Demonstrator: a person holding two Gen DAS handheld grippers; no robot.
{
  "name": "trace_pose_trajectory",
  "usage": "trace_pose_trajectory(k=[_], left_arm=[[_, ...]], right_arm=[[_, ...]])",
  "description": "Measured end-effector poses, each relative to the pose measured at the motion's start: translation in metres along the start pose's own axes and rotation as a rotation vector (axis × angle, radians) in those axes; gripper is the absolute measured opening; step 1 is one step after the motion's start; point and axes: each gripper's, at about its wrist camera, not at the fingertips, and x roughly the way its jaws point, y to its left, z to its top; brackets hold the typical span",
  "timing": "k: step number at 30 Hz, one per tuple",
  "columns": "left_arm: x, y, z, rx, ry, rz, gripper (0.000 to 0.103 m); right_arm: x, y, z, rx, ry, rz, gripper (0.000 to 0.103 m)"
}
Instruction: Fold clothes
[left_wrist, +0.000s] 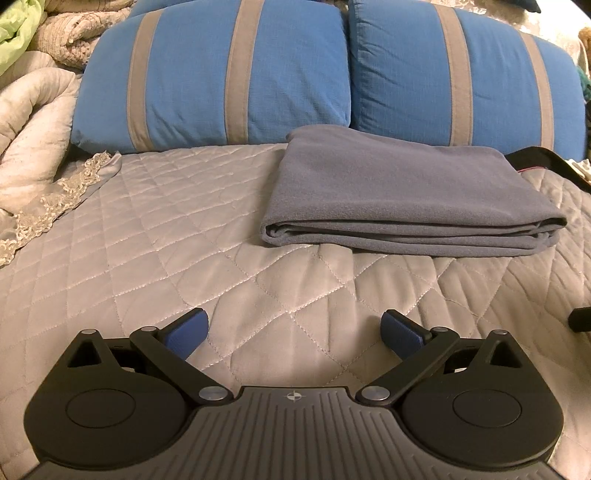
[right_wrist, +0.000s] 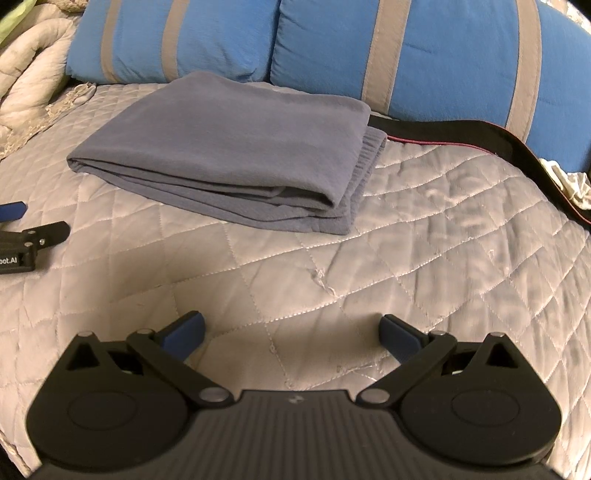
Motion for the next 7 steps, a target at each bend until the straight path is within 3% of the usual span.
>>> trace_pose_trajectory(k=[7], left_arm=[[0.0003, 0.0016, 0.0002, -0.003, -0.002, -0.004, 0.102]], right_arm=[[-0.0003, 0.0013, 0.0001, -0.009, -0.004, -0.002, 0.103]])
